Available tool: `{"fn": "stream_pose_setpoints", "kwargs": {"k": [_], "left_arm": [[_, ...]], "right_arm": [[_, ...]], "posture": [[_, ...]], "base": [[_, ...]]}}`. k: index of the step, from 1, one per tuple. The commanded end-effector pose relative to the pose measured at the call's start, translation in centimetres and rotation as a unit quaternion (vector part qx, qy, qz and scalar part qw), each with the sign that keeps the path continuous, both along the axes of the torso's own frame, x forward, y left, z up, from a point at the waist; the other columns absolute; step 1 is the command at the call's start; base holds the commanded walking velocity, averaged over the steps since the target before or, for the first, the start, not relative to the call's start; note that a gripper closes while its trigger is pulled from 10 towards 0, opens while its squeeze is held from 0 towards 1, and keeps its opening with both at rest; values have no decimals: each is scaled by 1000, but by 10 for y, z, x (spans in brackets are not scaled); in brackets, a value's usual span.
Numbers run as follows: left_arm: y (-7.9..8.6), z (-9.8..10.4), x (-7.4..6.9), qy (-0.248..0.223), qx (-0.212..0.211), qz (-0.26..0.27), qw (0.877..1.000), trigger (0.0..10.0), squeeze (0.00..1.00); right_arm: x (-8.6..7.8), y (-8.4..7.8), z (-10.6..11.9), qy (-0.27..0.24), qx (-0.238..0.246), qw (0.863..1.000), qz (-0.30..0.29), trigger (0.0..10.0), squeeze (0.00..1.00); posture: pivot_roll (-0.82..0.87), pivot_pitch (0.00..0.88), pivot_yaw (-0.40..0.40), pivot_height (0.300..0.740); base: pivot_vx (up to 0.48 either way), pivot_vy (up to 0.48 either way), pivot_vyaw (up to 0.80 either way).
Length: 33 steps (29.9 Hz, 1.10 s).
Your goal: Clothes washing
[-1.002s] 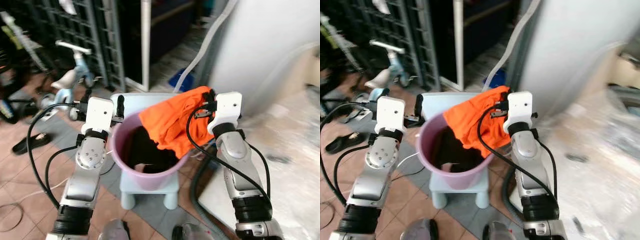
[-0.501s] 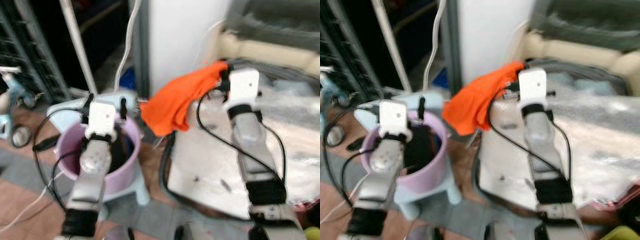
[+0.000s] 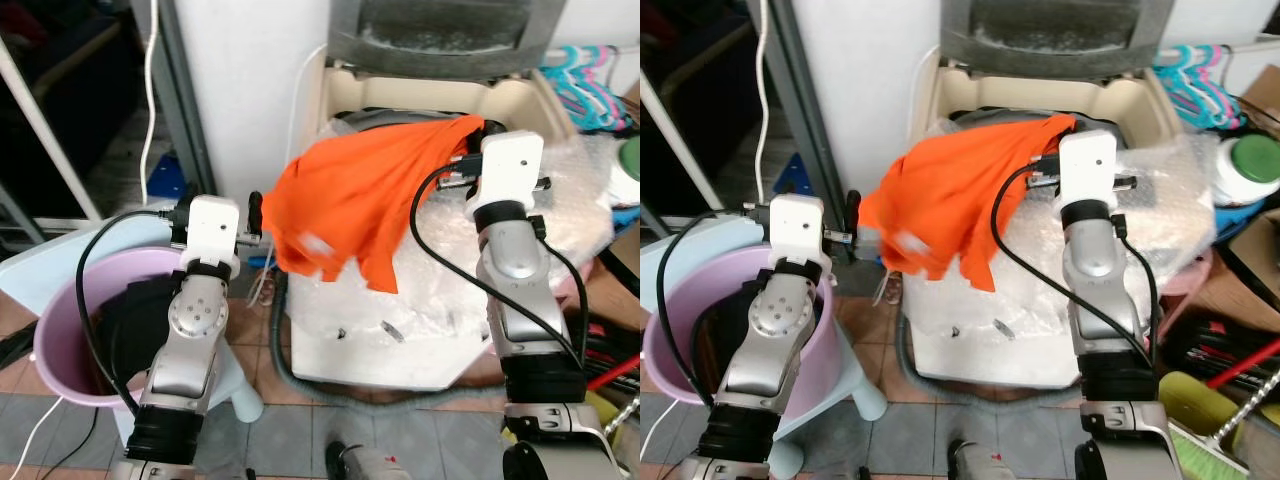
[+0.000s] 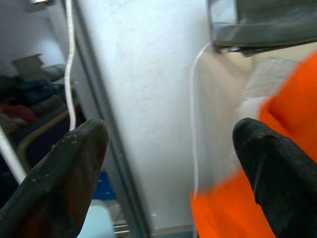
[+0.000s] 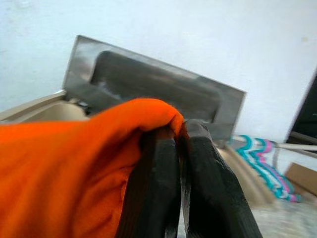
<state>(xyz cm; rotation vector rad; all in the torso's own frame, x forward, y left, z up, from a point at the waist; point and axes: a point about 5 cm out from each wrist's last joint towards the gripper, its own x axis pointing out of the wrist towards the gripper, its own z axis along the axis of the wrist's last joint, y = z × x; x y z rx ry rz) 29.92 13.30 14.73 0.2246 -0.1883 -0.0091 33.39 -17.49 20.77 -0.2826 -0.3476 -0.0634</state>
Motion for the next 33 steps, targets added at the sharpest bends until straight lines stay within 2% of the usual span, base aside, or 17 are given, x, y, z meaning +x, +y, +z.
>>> {"fn": "stream_pose_setpoints", "kwargs": {"k": [1, 7, 15, 19, 25, 29, 31, 32, 33], "left_arm": [[2, 5, -2, -4, -7, 0, 1000, 10000, 0], [2, -8, -9, 14, -14, -2, 1000, 10000, 0], [-3, -8, -8, 19, -24, -4, 1000, 10000, 0], [-1, -11, -10, 24, -46, 7, 999, 10000, 0], [4, -15, -11, 36, -48, 19, 998, 10000, 0], [9, -16, -12, 38, -51, 30, 998, 10000, 0], [16, -15, -12, 38, -52, 46, 997, 10000, 0], [16, -15, -12, 38, -52, 46, 997, 10000, 0], [22, -16, -12, 43, -57, 59, 996, 10000, 0]], "right_arm": [[0, -6, 10, -17, 4, 1000, -11, 10000, 0], [-3, 0, -2, 2, 3, 1000, 4, 10000, 0], [-4, 12, -6, 8, -1, 1000, 29, 10000, 0], [-4, 15, -8, 13, -4, 999, 43, 10000, 0], [-6, 20, -11, 17, -5, 998, 64, 10000, 0], [-6, 27, -8, 6, -32, 995, 89, 10000, 0], [-7, 35, 0, -12, -66, 990, 122, 10000, 0], [-7, 35, 0, -12, -66, 990, 122, 10000, 0], [-7, 40, 4, -19, -79, 985, 150, 10000, 0]], "posture": [[-61, 0, 9, 740], [-64, 0, 1, 740], [-62, 0, -5, 740], [-59, 0, -9, 740], [-58, 0, -7, 740], [-62, 0, 1, 740], [-63, 0, 5, 740], [-63, 0, 5, 740], [-63, 0, 4, 740]], "base": [[0, 0, -800], [0, -45, -783], [0, -421, 0], [0, 0, 0], [0, 0, 0], [0, 0, 0], [0, 0, 0], [0, 0, 0], [0, 0, 425]]}}
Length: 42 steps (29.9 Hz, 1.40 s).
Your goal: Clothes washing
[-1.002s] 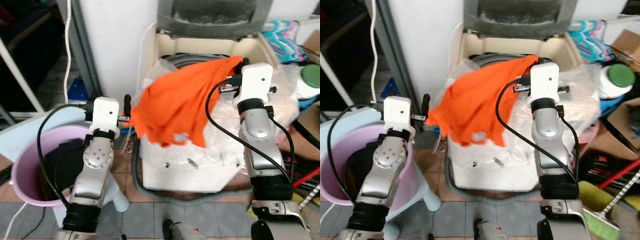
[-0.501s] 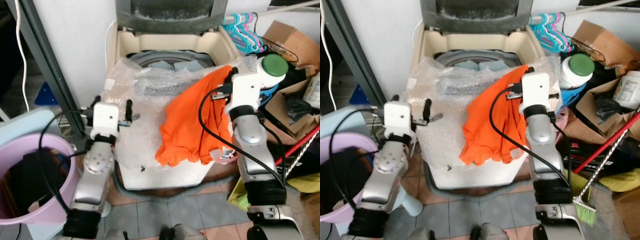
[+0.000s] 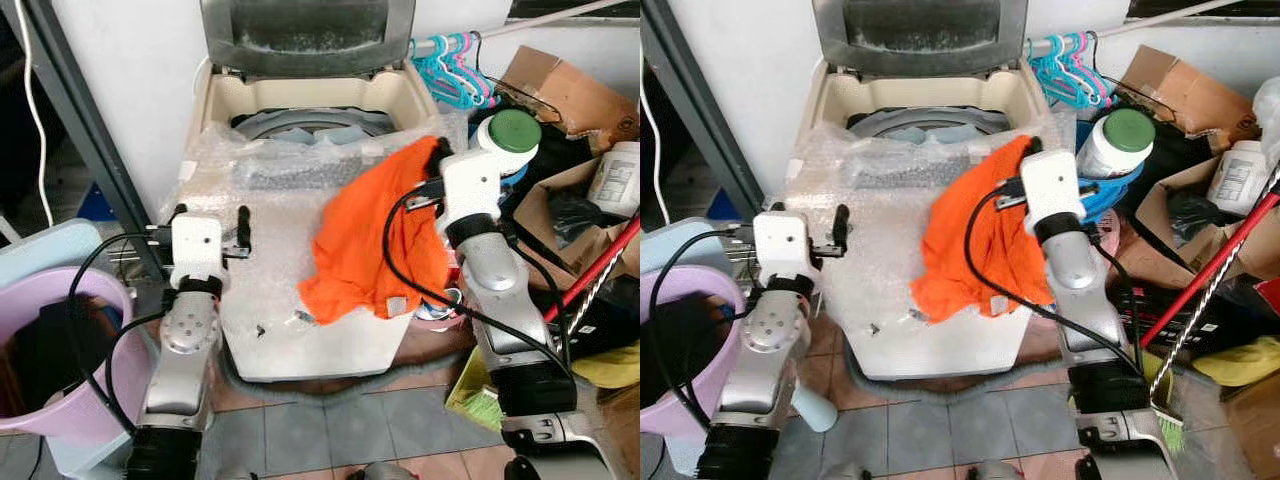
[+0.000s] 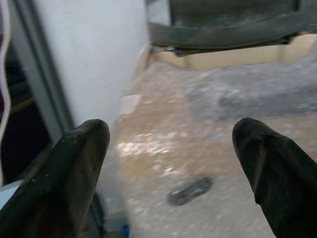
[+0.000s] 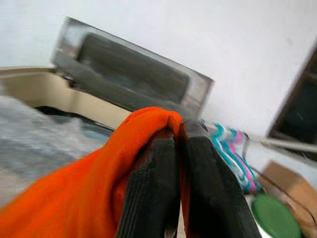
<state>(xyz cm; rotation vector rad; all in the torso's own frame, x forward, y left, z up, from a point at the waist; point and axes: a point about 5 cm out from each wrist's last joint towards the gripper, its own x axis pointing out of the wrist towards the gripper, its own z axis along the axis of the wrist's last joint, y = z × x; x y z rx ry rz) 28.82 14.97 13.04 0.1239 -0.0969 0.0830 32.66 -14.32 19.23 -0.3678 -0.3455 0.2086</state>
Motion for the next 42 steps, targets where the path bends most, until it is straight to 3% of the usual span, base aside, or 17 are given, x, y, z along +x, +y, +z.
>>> {"fn": "stream_pose_setpoints", "kwargs": {"k": [1, 9, 12, 26, 33, 37, 42], "left_arm": [[7, -1, -2, 7, -3, 18, 1000, 10000, 0], [10, -8, -8, 22, -10, 22, 999, 10000, 0], [9, -8, -9, 24, -16, 20, 999, 10000, 0], [3, -10, -10, 29, -18, 8, 999, 10000, 0], [2, -11, -10, 31, -19, 9, 999, 10000, 0], [1, -11, -10, 31, -19, 8, 999, 10000, 0], [2, -10, -10, 30, -18, 11, 999, 10000, 0]], "right_arm": [[0, 10, 21, -43, -16, 998, 40, 10000, 0], [8, 10, 34, -56, -12, 997, 50, 10000, 0], [11, 6, 36, -47, 23, 998, 40, 10000, 0], [19, 6, 51, -66, -11, 996, 57, 10000, 0], [35, -5, 77, -89, -15, 995, 44, 10000, 0], [38, -1, 79, -89, -14, 995, 54, 10000, 0], [34, 18, 68, -78, -28, 992, 98, 10000, 0]], "posture": [[-63, 0, 4, 740], [-55, 0, -2, 740], [-52, 0, -4, 740], [-53, 0, -4, 740], [-49, 0, -12, 740], [-44, 0, -16, 740], [-42, 0, -19, 740]], "base": [[0, 0, 656], [0, 0, 654], [0, 0, 590], [259, 0, 258], [379, 0, 0], [377, 0, 0], [376, 0, 0]]}}
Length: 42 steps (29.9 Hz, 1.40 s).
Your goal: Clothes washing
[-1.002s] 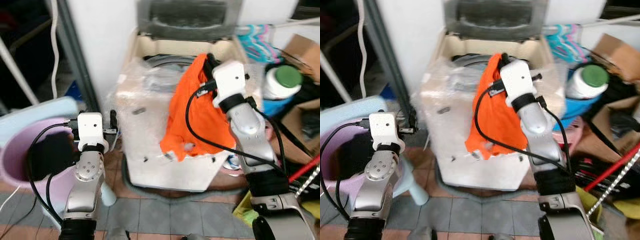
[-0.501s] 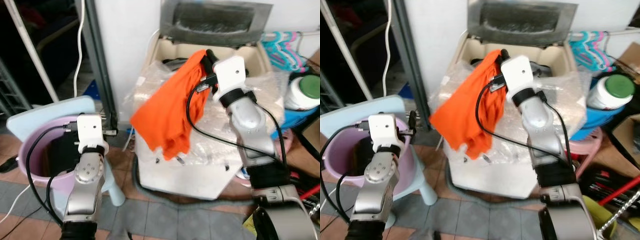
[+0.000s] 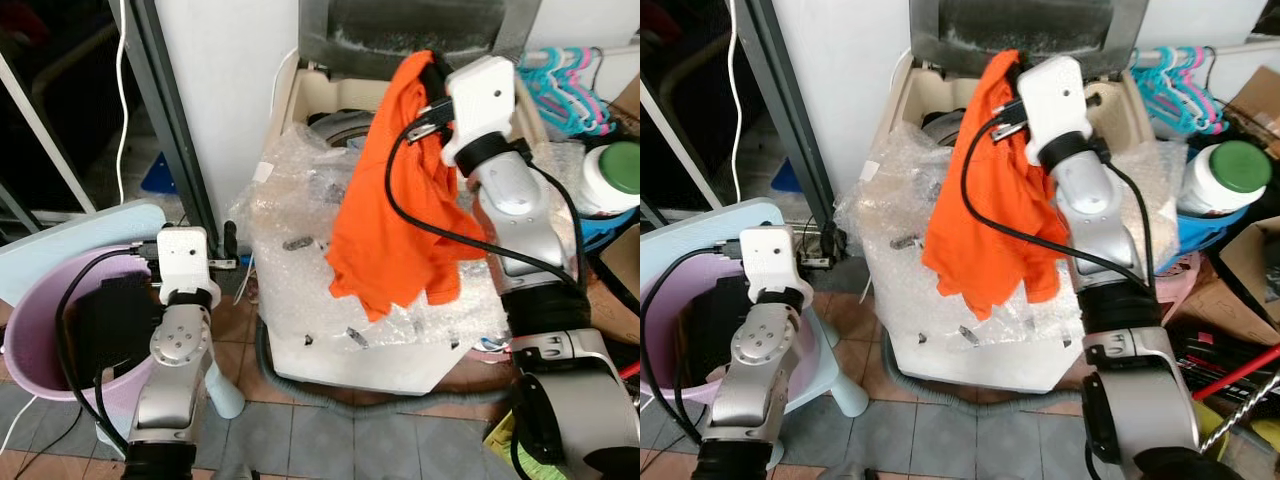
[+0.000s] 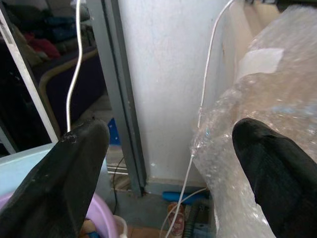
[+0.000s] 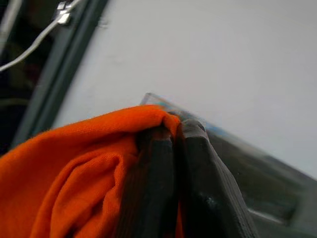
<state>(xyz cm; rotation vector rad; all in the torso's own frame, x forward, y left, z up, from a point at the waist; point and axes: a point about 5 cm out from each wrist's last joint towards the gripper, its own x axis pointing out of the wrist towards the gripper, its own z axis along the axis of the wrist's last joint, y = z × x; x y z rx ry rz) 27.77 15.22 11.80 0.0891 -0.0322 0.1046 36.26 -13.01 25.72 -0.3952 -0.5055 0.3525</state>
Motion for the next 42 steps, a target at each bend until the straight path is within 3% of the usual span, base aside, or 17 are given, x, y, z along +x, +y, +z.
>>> {"fn": "stream_pose_setpoints", "kwargs": {"k": [1, 7, 12, 13, 17, 18, 20, 22, 24, 26, 27, 29, 31, 34, 37, 40, 42], "left_arm": [[-1, 2, 0, 0, 1, -1, 1000, 10000, 0], [-2, 1, 0, 2, 0, -4, 1000, 10000, 0], [-3, 2, 1, 1, -2, -5, 1000, 10000, 0], [-3, 2, 2, 0, -2, -5, 1000, 10000, 0], [-4, 2, 2, 0, -4, -3, 1000, 10000, 0], [-4, 2, 1, 1, -4, -2, 1000, 10000, 0], [-4, 1, 1, 1, -4, 0, 1000, 10000, 0], [-4, 1, 0, 2, -2, 0, 1000, 10000, 0], [-3, 0, -2, 3, 0, 1, 1000, 10000, 0], [-2, 0, -3, 4, 1, 1, 1000, 10000, 0], [0, -1, -6, 7, 6, -1, 1000, 10000, 0], [3, -3, -10, 11, 15, -3, 1000, 10000, 0], [4, -4, -11, 13, 18, -3, 1000, 10000, 0], [6, -4, -13, 13, 20, 0, 1000, 10000, 0], [8, -3, -16, 11, 29, 6, 1000, 10000, 0], [19, -2, -25, 7, 40, 19, 999, 10000, 0], [22, -3, -29, 9, 45, 21, 999, 10000, 0]], "right_arm": [[-3, 7, 1, -8, -13, 1000, 24, 10000, 0], [-10, 26, -13, 21, -53, 994, 93, 10000, 0], [-11, 32, -18, 43, -65, 989, 125, 10000, 0], [-14, 39, -23, 66, -80, 981, 165, 10000, 0], [-19, 48, -28, 89, -100, 967, 217, 10000, 0], [-24, 57, -30, 105, -118, 951, 265, 10000, 0], [-27, 63, -31, 114, -129, 940, 296, 10000, 0], [-27, 68, -28, 121, -131, 930, 321, 10000, 0], [-21, 71, -19, 122, -119, 931, 324, 10000, 0], [-14, 71, -12, 116, -109, 937, 312, 10000, 0], [7, 63, 6, 106, -72, 957, 260, 10000, 0], [32, 44, 31, 100, -22, 983, 152, 10000, 0], [45, 24, 54, 89, 30, 993, 69, 10000, 0], [55, -13, 86, 69, 128, 988, -46, 10000, 0], [53, -49, 104, 49, 224, 968, -104, 10000, 0], [52, -62, 96, 39, 211, 968, -132, 10000, 0], [53, -62, 87, 51, 203, 969, -131, 10000, 0]], "posture": [[-42, 0, -19, 740], [-47, 0, -17, 740], [-47, 0, -18, 740], [-46, 0, -20, 740], [-44, 0, -23, 740], [-42, 0, -26, 740], [-42, 0, -26, 740], [-33, 0, -31, 740], [-27, 0, -34, 740], [-25, 0, -34, 740], [-16, 0, -38, 740], [-11, 0, -40, 740], [-2, 0, -44, 740], [2, 0, -46, 740], [1, 0, -49, 740], [-2, 0, -46, 740], [0, 0, -45, 740]], "base": [[375, 0, 0], [361, 0, 0], [193, 0, 0], [0, 0, 0], [0, 0, 0], [0, 0, 0], [0, 0, 0], [0, 0, 0], [0, 0, 0], [0, 0, 0], [0, 0, 0], [0, 0, 0], [0, 0, 0], [0, 0, 0], [0, 0, 0], [0, 0, 0], [0, 0, 0]]}}
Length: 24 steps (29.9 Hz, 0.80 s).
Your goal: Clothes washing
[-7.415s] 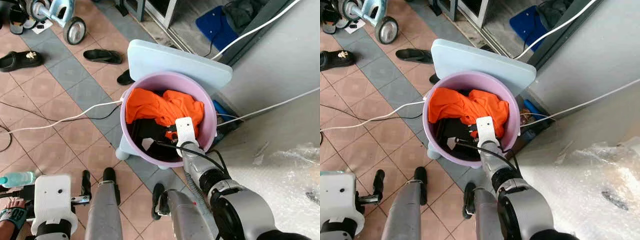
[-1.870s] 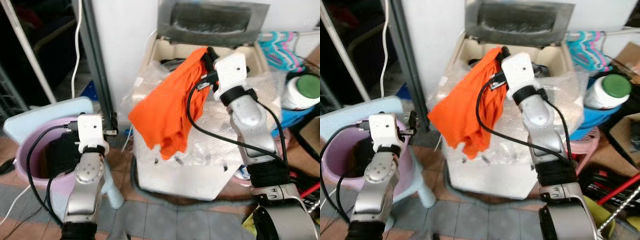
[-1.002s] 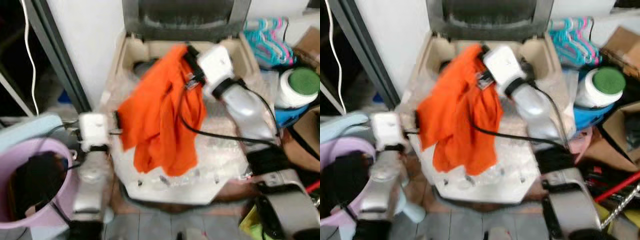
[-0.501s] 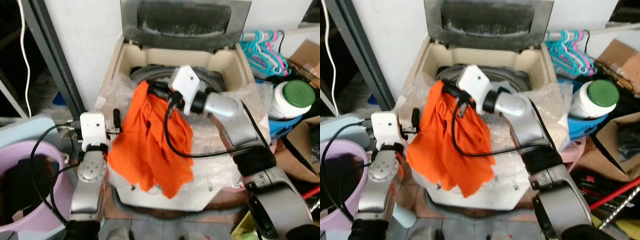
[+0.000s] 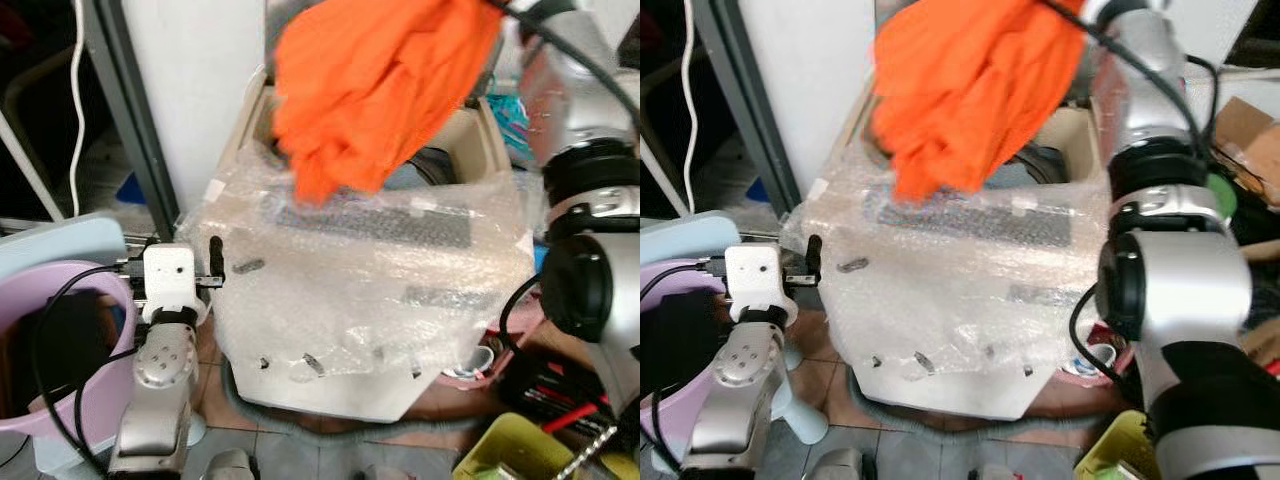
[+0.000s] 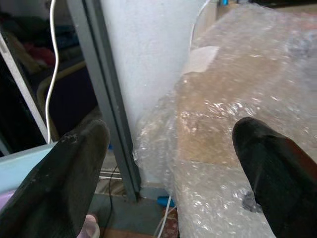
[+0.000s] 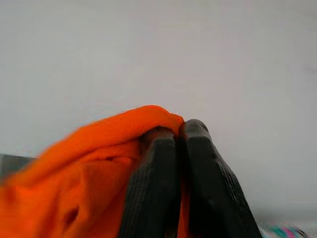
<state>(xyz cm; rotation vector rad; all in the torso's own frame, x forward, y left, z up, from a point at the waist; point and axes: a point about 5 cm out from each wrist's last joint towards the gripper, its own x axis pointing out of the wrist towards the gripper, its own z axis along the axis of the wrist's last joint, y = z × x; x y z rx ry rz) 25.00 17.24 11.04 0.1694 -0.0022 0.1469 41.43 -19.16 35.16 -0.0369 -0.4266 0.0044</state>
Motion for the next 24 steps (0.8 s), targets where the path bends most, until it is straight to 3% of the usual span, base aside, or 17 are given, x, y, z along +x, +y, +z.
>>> {"fn": "stream_pose_setpoints", "kwargs": {"k": [1, 2, 4, 5, 6, 7, 8, 9, 11, 14, 16, 21, 22, 23, 24], "left_arm": [[5, 2, -7, 0, 12, -5, 1000, 10000, 0], [5, 2, -7, 0, 12, -5, 1000, 10000, 0], [6, 0, -9, 5, 17, -10, 1000, 10000, 0], [5, 0, -9, 5, 16, -13, 1000, 10000, 0], [4, 1, -8, 2, 15, -17, 1000, 10000, 0], [3, 2, -8, -1, 15, -20, 1000, 10000, 0], [2, 3, -6, 1, 11, -20, 1000, 10000, 0], [2, 3, -6, 1, 11, -20, 1000, 10000, 0], [3, 3, -5, 5, 17, -7, 1000, 10000, 0], [5, 2, -4, 10, 14, -8, 1000, 10000, 0], [5, 2, -4, 10, 14, -8, 1000, 10000, 0], [7, -2, -4, 20, 17, 4, 1000, 10000, 0], [5, -3, -3, 22, 19, 0, 1000, 10000, 0], [5, -3, -3, 22, 19, 0, 1000, 10000, 0], [3, -1, 1, 15, 23, 8, 1000, 10000, 0]], "right_arm": [[3, 3, -34, 44, -20, 999, 17, 10000, 0], [3, 3, -34, 44, -20, 999, 17, 10000, 0], [4, 9, -68, 88, -38, 995, 37, 10000, 0], [2, 13, -84, 100, -22, 992, 72, 10000, 314], [-1, 18, -97, 116, -27, 988, 101, 10000, 1000], [-4, 21, -105, 127, -32, 984, 120, 10000, 1000], [-15, 31, -119, 126, -72, 973, 178, 10000, 1000], [-15, 31, -119, 126, -72, 973, 178, 10000, 1000], [-29, 39, -128, 112, -140, 957, 226, 10000, 1000], [-41, 41, -128, 90, -173, 948, 253, 10000, 1000], [-41, 41, -128, 90, -173, 948, 253, 10000, 1000], [-61, 31, -129, 52, -183, 955, 229, 10000, 1000], [-65, 27, -129, 43, -167, 963, 205, 10000, 1000], [-65, 27, -129, 43, -167, 963, 205, 10000, 1000], [-72, 22, -131, 41, -132, 975, 174, 10000, 1000]], "posture": [[1, 0, -42, 740], [1, 0, -42, 740], [-3, 0, -36, 740], [-5, 0, -34, 740], [-8, 0, -31, 740], [-8, 0, -31, 740], [-12, 0, -26, 740], [-12, 0, -26, 740], [-31, 0, -12, 740], [-38, 0, -6, 740], [-38, 0, -6, 740], [-54, 0, 9, 740], [-53, 0, 9, 740], [-53, 0, 9, 740], [-48, 0, 5, 740]], "base": [[0, 0, 0], [0, 0, 0], [0, 0, 0], [0, 0, 0], [0, 0, 0], [0, 0, 0], [0, 0, 0], [0, 0, 0], [0, 0, 0], [0, 0, 0], [0, 0, 0], [0, 0, 0], [0, 0, 0], [0, 0, 0], [0, 0, 0]]}}
